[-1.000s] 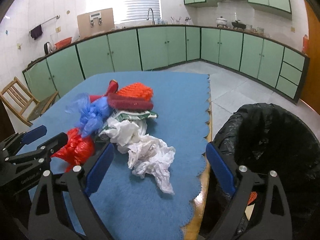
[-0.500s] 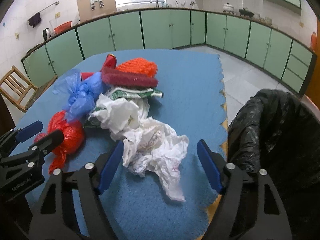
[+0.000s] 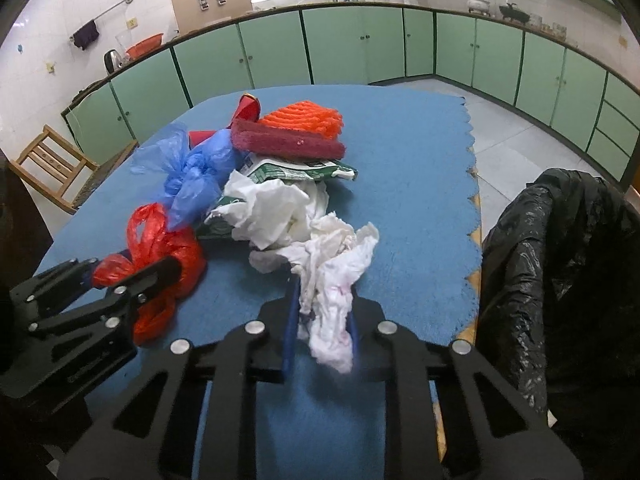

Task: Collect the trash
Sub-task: 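Grasp the red plastic bag with the left tool while the right tool grasps white tissues, then carry the red bag and tissues over the bin and release both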

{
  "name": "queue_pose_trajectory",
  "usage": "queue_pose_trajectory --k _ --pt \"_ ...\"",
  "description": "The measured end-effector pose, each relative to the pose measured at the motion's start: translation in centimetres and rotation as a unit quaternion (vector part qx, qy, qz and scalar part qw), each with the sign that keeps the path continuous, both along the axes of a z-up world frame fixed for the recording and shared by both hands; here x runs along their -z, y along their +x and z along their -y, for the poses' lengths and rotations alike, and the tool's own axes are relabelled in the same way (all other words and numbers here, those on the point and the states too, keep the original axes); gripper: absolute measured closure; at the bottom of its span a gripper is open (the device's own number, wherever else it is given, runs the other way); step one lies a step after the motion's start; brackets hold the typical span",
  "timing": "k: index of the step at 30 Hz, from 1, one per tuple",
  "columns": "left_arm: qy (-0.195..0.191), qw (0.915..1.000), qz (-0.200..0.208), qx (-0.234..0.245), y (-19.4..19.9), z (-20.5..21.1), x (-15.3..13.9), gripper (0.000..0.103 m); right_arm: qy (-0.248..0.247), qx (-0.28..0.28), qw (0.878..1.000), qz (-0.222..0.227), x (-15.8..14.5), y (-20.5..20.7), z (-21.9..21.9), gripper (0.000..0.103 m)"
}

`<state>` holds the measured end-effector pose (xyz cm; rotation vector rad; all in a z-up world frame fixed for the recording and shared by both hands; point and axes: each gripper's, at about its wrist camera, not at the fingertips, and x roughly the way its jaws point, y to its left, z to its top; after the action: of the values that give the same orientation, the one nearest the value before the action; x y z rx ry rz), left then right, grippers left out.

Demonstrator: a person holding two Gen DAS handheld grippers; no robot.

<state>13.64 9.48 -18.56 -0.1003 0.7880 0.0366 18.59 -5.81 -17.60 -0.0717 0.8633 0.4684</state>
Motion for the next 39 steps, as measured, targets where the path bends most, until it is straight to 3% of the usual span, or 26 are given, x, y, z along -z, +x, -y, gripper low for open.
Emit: queue_pose_trajectory --k 6,17,30,39 --pt "-0.002 0.9999 0.005 -0.009 -0.5 0.0 -0.8 0.070 0.009 0.011 1.000 0.009 -1.4 -0.9 0.9 0.084" --pt "0.012 0.9985 0.051 -0.014 -1.6 0.6 -5.5 0.070 0.030 0.016 0.998 0.051 -6.0 -2.2 2.3 0.084" --pt "0.005 0.9948 0.099 0.023 -1.6 3.8 -9.5 0.070 0.050 0.051 0.993 0.096 -10.2 -3.1 6.5 0.084" --pt "-0.003 0.9914 0.115 0.062 -0.1 7.4 -10.7 0.070 0.043 0.095 0.988 0.113 -11.2 -3.8 10.6 0.084"
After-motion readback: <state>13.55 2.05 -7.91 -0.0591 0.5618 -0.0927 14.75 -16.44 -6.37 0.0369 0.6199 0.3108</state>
